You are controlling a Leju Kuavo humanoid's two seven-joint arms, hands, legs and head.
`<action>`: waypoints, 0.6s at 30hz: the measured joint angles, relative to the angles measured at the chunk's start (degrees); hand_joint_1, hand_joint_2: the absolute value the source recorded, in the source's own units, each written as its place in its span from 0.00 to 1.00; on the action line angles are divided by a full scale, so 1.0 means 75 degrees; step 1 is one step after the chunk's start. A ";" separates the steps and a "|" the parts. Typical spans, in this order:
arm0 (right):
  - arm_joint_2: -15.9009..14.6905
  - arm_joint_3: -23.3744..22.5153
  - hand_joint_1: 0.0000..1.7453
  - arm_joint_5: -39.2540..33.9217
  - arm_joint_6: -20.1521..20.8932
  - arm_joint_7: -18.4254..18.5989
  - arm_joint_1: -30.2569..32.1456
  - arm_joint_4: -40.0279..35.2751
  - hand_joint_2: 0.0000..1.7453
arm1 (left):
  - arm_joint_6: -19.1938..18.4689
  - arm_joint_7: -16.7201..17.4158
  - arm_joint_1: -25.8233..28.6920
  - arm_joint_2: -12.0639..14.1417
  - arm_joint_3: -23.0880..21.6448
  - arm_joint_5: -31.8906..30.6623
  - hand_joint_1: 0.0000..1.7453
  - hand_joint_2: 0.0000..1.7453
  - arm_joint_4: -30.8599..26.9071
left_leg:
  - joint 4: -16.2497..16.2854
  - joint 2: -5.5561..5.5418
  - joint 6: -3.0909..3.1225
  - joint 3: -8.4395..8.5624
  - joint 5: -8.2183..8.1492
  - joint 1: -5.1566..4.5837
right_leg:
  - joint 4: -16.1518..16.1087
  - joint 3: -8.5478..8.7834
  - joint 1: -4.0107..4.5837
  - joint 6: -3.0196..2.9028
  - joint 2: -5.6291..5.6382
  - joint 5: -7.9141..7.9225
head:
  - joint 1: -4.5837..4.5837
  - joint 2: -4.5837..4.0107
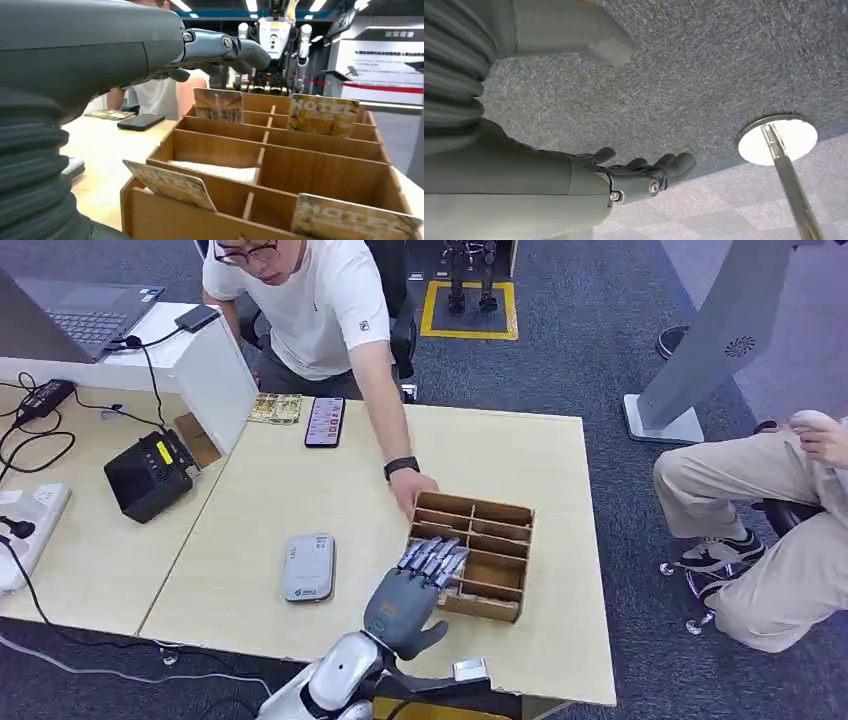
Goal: Pass the card to the sensor for recognition and then transmit it.
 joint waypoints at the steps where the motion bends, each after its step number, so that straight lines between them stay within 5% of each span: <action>1: 0.0000 0.0000 0.00 0.0000 0.0000 0.0023 0.0001 0.0000 1.00 | 0.0023 0.0003 0.0001 -0.0026 -0.0003 -0.0009 0.00 1.00 0.0029 | 0.0000 0.0000 0.0000 0.0000 0.0000 0.0000 | 0.0000 0.0000 0.0000 0.0000 0.0000 0.0000 | 0.0003 0.0000; 18: 0.0000 0.0000 0.00 -0.0015 0.0000 -0.0015 0.0003 -0.0020 1.00 | 0.0186 0.0044 0.0022 -0.0181 0.0000 -0.0280 0.02 1.00 0.0303 | 0.0000 0.0000 0.0000 -0.0001 0.0000 0.0000 | 0.0000 0.0000 0.0000 0.0000 0.0000 0.0000 | 0.0003 0.0000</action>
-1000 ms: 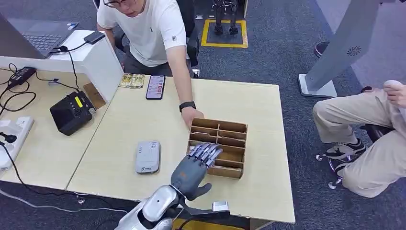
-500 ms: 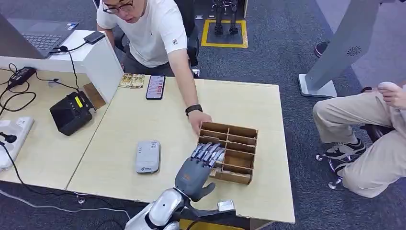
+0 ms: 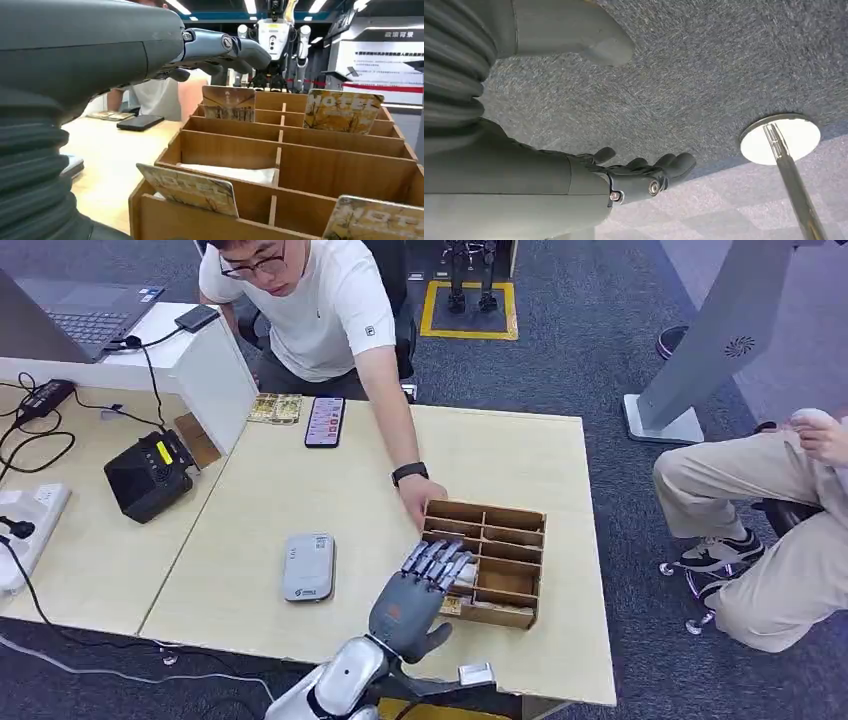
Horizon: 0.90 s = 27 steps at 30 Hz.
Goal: Pass the card to the sensor for recognition and then transmit it.
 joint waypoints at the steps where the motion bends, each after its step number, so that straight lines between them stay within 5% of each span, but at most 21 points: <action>1: 0.0003 0.0000 0.00 -0.0006 0.0000 -0.0017 0.0000 0.0003 1.00 | 0.0012 0.0000 0.0007 -0.0006 0.0000 -0.0018 0.03 1.00 0.0026 | 0.0000 0.0000 0.0000 0.0000 0.0000 0.0000 | 0.0000 0.0000 0.0000 0.0000 0.0000 0.0000 | -0.0003 0.0000; 5: 0.0003 0.0000 0.00 0.0009 0.0000 -0.0006 0.0000 0.0003 1.00 | 0.0047 0.0000 0.0027 -0.0035 0.0000 -0.0082 0.17 1.00 0.0122 | 0.0000 0.0000 0.0000 0.0000 0.0000 0.0000 | 0.0000 0.0000 0.0000 0.0000 0.0000 0.0000 | -0.0003 0.0000; 8: 0.0006 0.0000 0.00 0.0003 0.0000 -0.0035 0.0000 0.0006 1.00 | 0.0122 -0.0053 0.0030 -0.0058 0.0000 -0.0084 0.17 1.00 0.0187 | 0.0000 0.0000 0.0000 0.0000 0.0000 0.0000 | 0.0000 0.0000 0.0000 0.0000 0.0000 0.0000 | 0.0000 0.0000; 9: 0.0006 0.0000 0.00 0.0003 0.0000 -0.0067 0.0000 0.0006 1.00 | 0.0160 -0.0091 0.0036 -0.0061 0.0000 -0.0084 0.30 1.00 0.0204 | 0.0000 0.0000 0.0000 0.0000 0.0000 0.0000 | 0.0000 0.0000 0.0000 0.0000 0.0000 0.0000 | -0.0003 0.0000; 10: 0.0009 0.0000 0.00 0.0006 0.0000 -0.0085 0.0001 0.0009 1.00 | 0.0195 -0.0105 0.0047 -0.0061 0.0000 -0.0082 0.80 1.00 0.0219 | 0.0000 0.0000 0.0000 0.0000 0.0000 0.0000 | 0.0000 0.0000 0.0000 0.0000 0.0000 0.0000 | -0.0003 0.0000; 12: 0.0009 0.0000 0.00 0.0000 0.0000 -0.0105 0.0001 0.0012 1.00 | 0.0248 -0.0160 0.0050 -0.0064 0.0000 -0.0081 1.00 1.00 0.0256 | 0.0000 0.0000 0.0000 0.0000 0.0000 0.0000 | 0.0000 0.0000 0.0000 0.0000 0.0000 0.0000 | -0.0003 0.0000; 27: 0.0009 0.0000 0.00 0.0015 0.0000 -0.0152 -0.0001 0.0079 1.00 | 0.0519 -0.0242 0.0056 -0.0166 0.0000 -0.0131 1.00 1.00 0.0379 | 0.0000 0.0000 0.0000 0.0000 0.0000 0.0000 | 0.0000 0.0000 0.0000 0.0000 0.0000 0.0000 | -0.0003 0.0000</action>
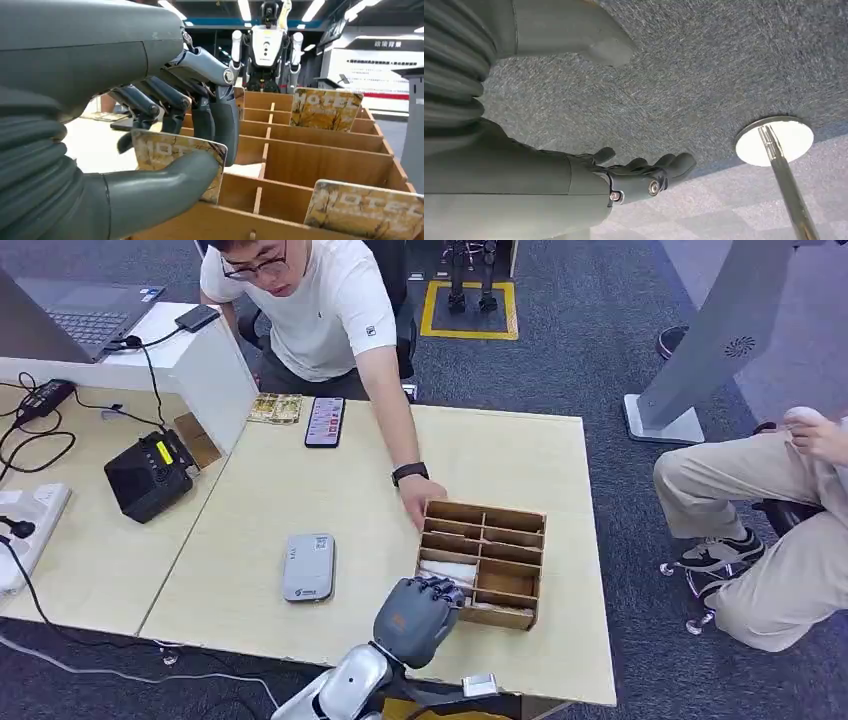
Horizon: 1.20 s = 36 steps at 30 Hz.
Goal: Pass the card to the sensor for recognition and then transmit it.
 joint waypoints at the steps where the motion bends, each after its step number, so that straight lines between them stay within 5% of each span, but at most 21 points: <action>1: 0.0000 0.0000 0.00 -0.0003 0.0000 -0.0011 0.0000 0.0011 1.00 | 0.0021 0.0012 -0.0004 -0.0018 0.0000 -0.0006 1.00 1.00 0.0026 | 0.0000 0.0000 0.0000 0.0000 0.0000 0.0000 | 0.0000 0.0000 0.0000 0.0000 0.0000 0.0000 | 0.0000 0.0000; 17: 0.0000 0.0000 0.00 0.0000 0.0000 -0.0131 0.0000 0.0111 1.00 | 0.0327 -0.0137 -0.0009 -0.0143 0.0000 0.0032 1.00 1.00 0.0274 | 0.0000 0.0000 0.0000 0.0001 0.0000 0.0000 | 0.0000 0.0002 0.0000 0.0000 0.0000 0.0000 | 0.0000 0.0000; 27: 0.0000 0.0000 0.00 0.0003 0.0000 0.0087 0.0004 0.0149 1.00 | 0.1154 -0.0420 0.0048 -0.0140 0.0000 0.0443 1.00 1.00 0.0306 | 0.0000 -0.0001 0.0000 0.0000 0.0000 0.0000 | 0.0000 0.0001 0.0000 0.0000 -0.0001 0.0000 | 0.0003 0.0000; 30: 0.0000 0.0000 0.00 -0.0052 0.0000 0.0134 0.0007 0.0149 1.00 | 0.1338 -0.1200 0.0186 -0.0163 0.0188 0.0655 1.00 1.00 0.0138 | 0.0000 0.0000 0.0000 0.0000 0.0000 0.0000 | 0.0000 0.0001 0.0000 0.0000 0.0000 0.0000 | 0.0000 0.0000; 36: 0.0000 -0.0003 0.00 -0.0353 0.0000 0.0067 0.0015 0.0157 1.00 | 0.1452 -0.3795 0.0739 -0.0787 0.2091 0.2079 1.00 1.00 -0.0717 | 0.0000 0.0019 0.0000 0.0007 -0.0002 -0.0001 | 0.0000 0.0002 0.0000 0.0000 0.0013 0.0001 | 0.0015 0.0000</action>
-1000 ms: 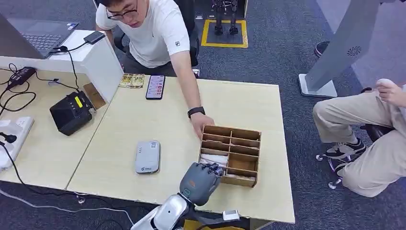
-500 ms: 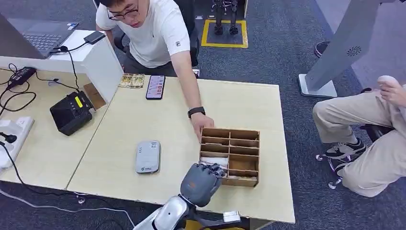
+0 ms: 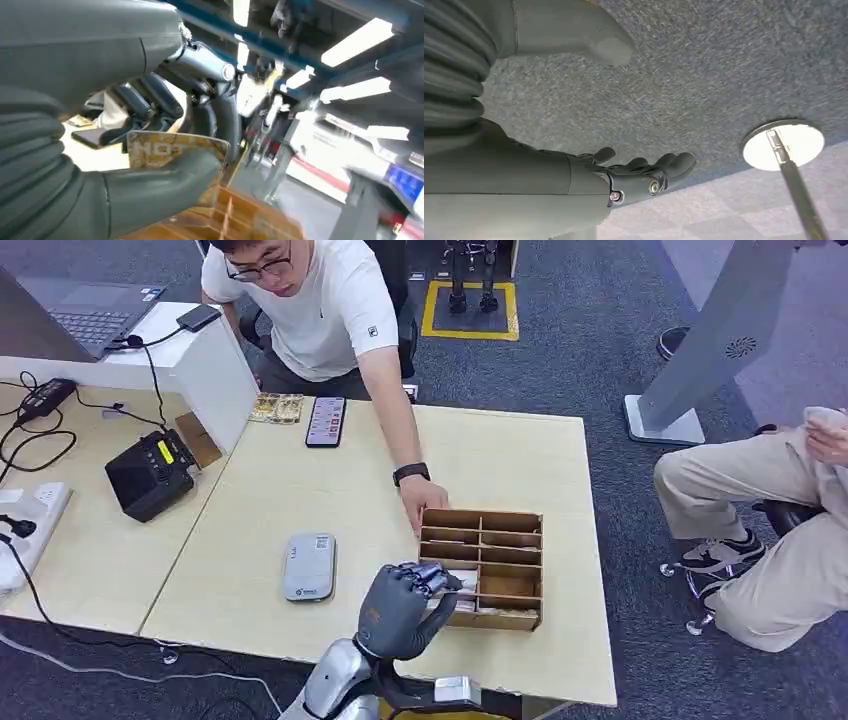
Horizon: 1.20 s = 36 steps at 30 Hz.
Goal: Pass the card to the sensor for recognition and then transmit it.
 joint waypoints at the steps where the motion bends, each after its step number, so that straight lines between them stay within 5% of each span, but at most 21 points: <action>1: 0.0000 0.0000 0.00 -0.0058 0.0000 0.0009 0.0002 0.0000 1.00 | 0.0003 -0.0233 0.0075 -0.0020 0.0256 0.0388 1.00 1.00 -0.0099 | 0.0000 0.0007 0.0000 0.0001 0.0000 0.0000 | 0.0000 -0.0003 0.0000 0.0000 0.0007 0.0000 | -0.0009 0.0000; 10: 0.0000 0.0000 0.00 -0.0289 0.0000 0.0102 -0.0001 -0.0003 1.00 | 0.0020 -0.1535 0.0402 -0.0119 0.1573 0.3097 1.00 1.00 -0.0568 | -0.0001 0.0012 -0.0001 0.0002 0.0002 0.0004 | 0.0002 -0.0001 0.0003 -0.0001 0.0007 0.0001 | -0.0006 0.0000; 17: 0.0000 0.0000 0.00 -0.0358 0.0000 0.0207 -0.0001 -0.0015 1.00 | 0.0020 -0.1532 0.0435 -0.0131 0.1747 0.3979 1.00 1.00 -0.0600 | 0.0000 0.0010 0.0000 0.0000 0.0001 0.0001 | 0.0000 -0.0001 0.0000 -0.0001 0.0006 0.0001 | -0.0009 0.0000; 25: 0.0000 0.0000 0.00 -0.0359 0.0000 0.0119 -0.0001 -0.0017 1.00 | 0.0017 -0.1485 0.0434 -0.0134 0.1747 0.4084 1.00 1.00 -0.0594 | 0.0001 0.0011 0.0000 0.0001 0.0001 0.0001 | 0.0000 -0.0001 0.0001 -0.0001 0.0006 0.0001 | -0.0006 0.0000; 31: 0.0000 0.0000 0.00 -0.0026 0.0000 0.0073 -0.0003 -0.0017 1.00 | 0.0017 -0.0788 0.0412 -0.0137 0.1747 0.3463 1.00 1.00 -0.0562 | 0.0001 0.0013 0.0000 0.0003 0.0001 0.0002 | 0.0000 -0.0003 0.0001 -0.0001 0.0009 0.0001 | -0.0006 0.0000; 36: 0.0000 0.0000 0.00 0.0391 0.0000 0.0070 -0.0014 -0.0017 1.00 | 0.0017 0.0305 -0.0138 -0.0134 0.1873 0.3691 1.00 1.00 -0.0320 | 0.0001 0.0008 0.0003 -0.0001 0.0005 0.0002 | 0.0001 -0.0002 0.0001 0.0001 0.0001 0.0004 | -0.0006 0.0000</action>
